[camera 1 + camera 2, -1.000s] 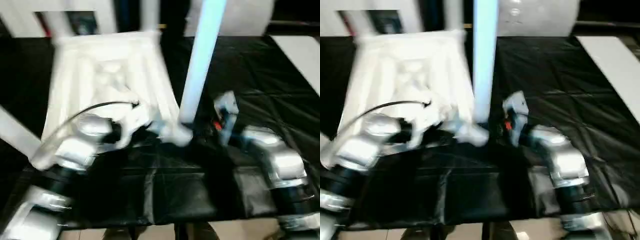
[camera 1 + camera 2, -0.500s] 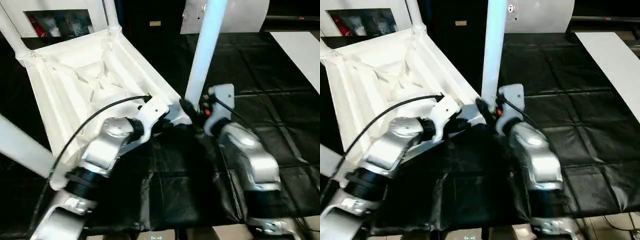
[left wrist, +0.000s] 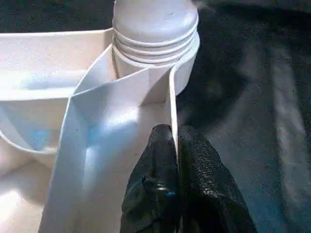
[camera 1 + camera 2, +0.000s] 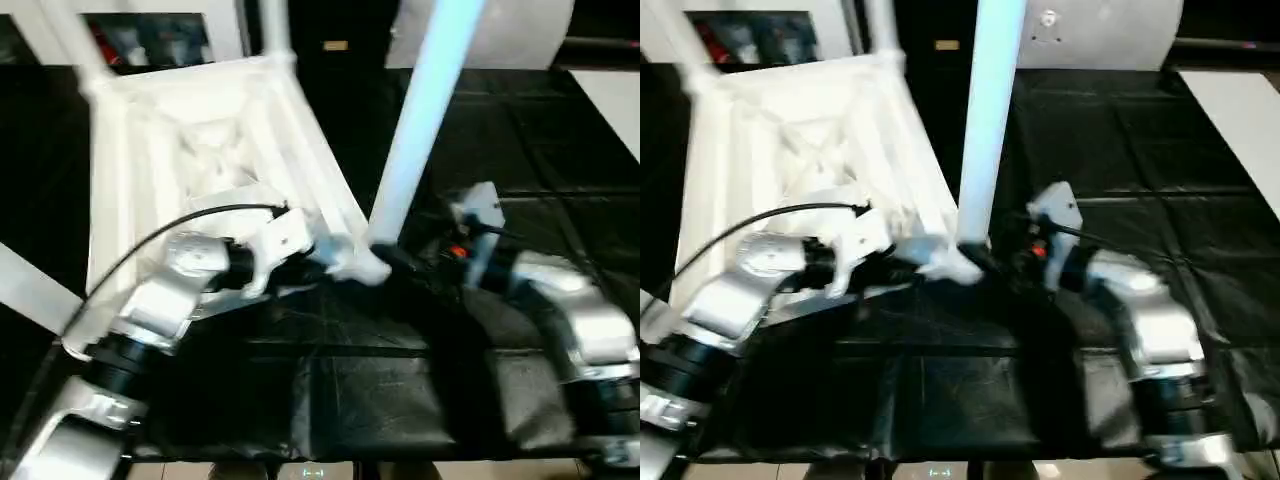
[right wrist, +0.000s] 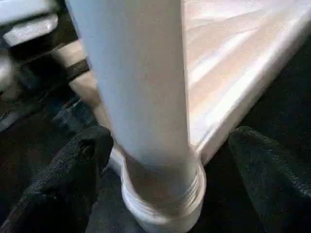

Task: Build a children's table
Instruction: Rotate leg to tighten

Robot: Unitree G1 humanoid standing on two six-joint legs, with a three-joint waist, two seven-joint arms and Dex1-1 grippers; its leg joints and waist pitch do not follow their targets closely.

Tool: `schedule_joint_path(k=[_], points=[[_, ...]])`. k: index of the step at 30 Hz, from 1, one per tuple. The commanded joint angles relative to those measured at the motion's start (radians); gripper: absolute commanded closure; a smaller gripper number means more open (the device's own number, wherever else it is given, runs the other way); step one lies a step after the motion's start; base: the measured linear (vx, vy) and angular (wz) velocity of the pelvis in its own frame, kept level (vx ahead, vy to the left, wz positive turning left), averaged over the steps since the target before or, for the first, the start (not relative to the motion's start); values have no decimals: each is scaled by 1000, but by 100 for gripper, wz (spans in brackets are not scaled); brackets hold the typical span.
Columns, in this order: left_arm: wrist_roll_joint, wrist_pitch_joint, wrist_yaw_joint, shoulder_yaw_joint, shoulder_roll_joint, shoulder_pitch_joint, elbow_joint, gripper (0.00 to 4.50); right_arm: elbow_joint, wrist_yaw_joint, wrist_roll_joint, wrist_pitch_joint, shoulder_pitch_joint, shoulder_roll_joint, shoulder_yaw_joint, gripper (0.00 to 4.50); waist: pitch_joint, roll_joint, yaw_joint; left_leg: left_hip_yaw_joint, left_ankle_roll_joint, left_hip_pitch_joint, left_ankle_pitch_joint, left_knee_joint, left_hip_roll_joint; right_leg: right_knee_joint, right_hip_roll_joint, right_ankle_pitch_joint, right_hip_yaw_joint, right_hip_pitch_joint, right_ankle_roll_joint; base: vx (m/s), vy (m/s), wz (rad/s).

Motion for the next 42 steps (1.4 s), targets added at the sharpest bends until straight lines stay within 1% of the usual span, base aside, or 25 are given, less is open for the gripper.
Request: schedule_joint_path(k=[1,2,4,5,6,8,9,10,11,14,15,16,22,27,28,30,33,34,35,37,38,39,40,41,42], points=[[-25,-54,-99,-47,4,-16,-27,450,11,85,14,-29,-14,-21,26,21,-79,-2,-5,-19,124,23,-156,-59,58,-63,-87,-262,58,66,-224,0,0,0],[-25,-60,-109,-50,8,-17,-25,450,15,107,20,-29,-18,-26,31,21,-79,-8,-4,-18,127,21,-151,-59,60,-64,-87,-262,59,66,-225,0,0,0],[-31,-74,-143,-59,21,-17,-26,450,27,165,38,-22,-35,-35,40,21,-80,-4,2,-18,131,22,-146,-58,61,-62,-89,-264,59,66,-229,0,0,0],[-31,-76,-147,-61,23,-17,-26,450,28,172,41,-18,-37,-36,42,37,-80,-8,4,-18,133,22,-138,-58,62,-60,-89,-263,58,66,-231,0,0,0],[-29,-85,-164,-69,31,-17,-25,450,35,205,57,1,-50,-40,49,37,-80,-6,6,-18,133,23,-135,-58,62,-60,-87,-266,58,64,-231,0,0,0],[-29,-91,-172,-72,33,-17,-22,450,42,219,62,3,-56,-43,53,65,-79,-8,9,-17,131,23,-135,-58,64,-60,-89,-272,59,63,-231,0,0,0],[-28,-97,-178,-74,35,-18,-21,450,50,233,65,5,-62,-46,61,65,-81,-8,9,-17,130,23,-135,-58,63,-60,-88,-273,58,63,-231,0,0,0],[-29,-103,-183,-76,36,-18,-19,450,63,249,65,1,-70,-50,71,84,-82,-12,7,-17,127,22,-136,-57,62,-60,-89,-277,58,66,-232,0,0,0],[-30,-105,-184,-77,37,-17,-20,450,68,259,68,4,-73,-51,76,84,-81,-10,9,-17,126,22,-138,-57,62,-61,-90,-284,58,65,-229,0,0,0],[-29,-110,-190,-75,36,-16,-19,450,79,277,66,2,-79,-47,83,111,-83,-13,7,-17,125,19,-131,-57,60,-61,-89,-282,58,67,-225,0,0,0],[-29,-111,-190,-75,37,-14,-20,450,80,283,67,5,-80,-47,86,124,-84,-20,5,-17,126,18,-128,-56,60,-61,-89,-288,57,69,-222,0,0,0],[-28,-112,-190,-75,37,-13,-21,450,81,287,68,8,-80,-48,88,124,-84,-17,6,-17,127,18,-124,-56,60,-60,-90,-291,57,67,-221,0,0,0],[-23,-121,-189,-76,43,-8,-18,450,94,308,74,12,-87,-55,100,180,-88,-18,6,-16,133,18,-109,-53,59,-59,-88,-283,57,68,-219,0,0,0],[-21,-123,-188,-76,43,-7,-16,450,92,321,82,25,-88,-55,106,199,-90,-18,7,-16,135,19,-102,-52,60,-58,-87,-281,56,68,-220,0,0,0],[-21,-122,-186,-75,43,-6,-15,450,83,319,94,41,-85,-49,103,218,-91,-18,8,-15,137,18,-98,-52,59,-57,-86,-273,56,68,-221,0,0,0],[-24,-107,-164,-66,36,-4,-19,450,59,282,110,64,-75,-29,93,222,-93,-17,8,-16,138,19,-92,-51,60,-55,-86,-265,56,69,-225,0,0,0],[-21,-52,-100,-46,15,-6,-31,450,27,163,87,63,-55,19,80,228,-90,-18,5,-16,126,17,-107,-52,59,-58,-88,-292,57,66,-218,0,0,0],[-17,-31,-58,-32,0,-9,-33,450,16,103,62,60,-47,41,81,228,-88,-15,1,-18,101,18,-134,-53,57,-64,-89,-354,55,66,-206,0,0,0],[-14,-19,-31,-23,-11,-9,-35,450,8,65,45,58,-41,54,83,229,-86,-17,-2,-19,82,20,-157,-54,55,-68,-88,-398,55,64,-190,0,0,0],[-18,16,14,-7,-34,-10,-48,450,-10,-6,23,72,-31,83,83,231,-84,-18,-7,-20,64,20,-174,-56,54,-73,-88,-437,55,63,-172,0,0,0],[-17,71,89,15,-72,-10,-74,450,-43,-129,-4,102,-17,143,75,234,-84,-14,-9,-23,58,20,-179,-56,55,-73,-90,-445,54,63,-169,0,0,0],[-16,85,107,19,-82,-10,-80,450,-50,-159,-9,111,-14,159,72,234,-83,-18,-19,-24,48,13,-174,-58,54,-71,-88,-446,54,67,-161,0,0,0],[-6,141,187,36,-129,-11,-105,450,-79,-280,-29,148,-8,227,61,237,-85,-19,-27,-27,43,12,-172,-58,51,-70,-89,-452,52,69,-156,0,0,0],[2,180,244,47,-166,-12,-121,450,-96,-369,-48,170,-5,275,56,237,-82,-17,-35,-25,38,13,-175,-58,50,-74,-86,-454,54,62,-156,0,0,0],[6,206,284,54,-194,-12,-132,450,-103,-435,-58,188,-5,312,48,239,-81,-18,-41,-25,33,13,-179,-57,49,-75,-87,-461,54,62,-155,0,0,0]])
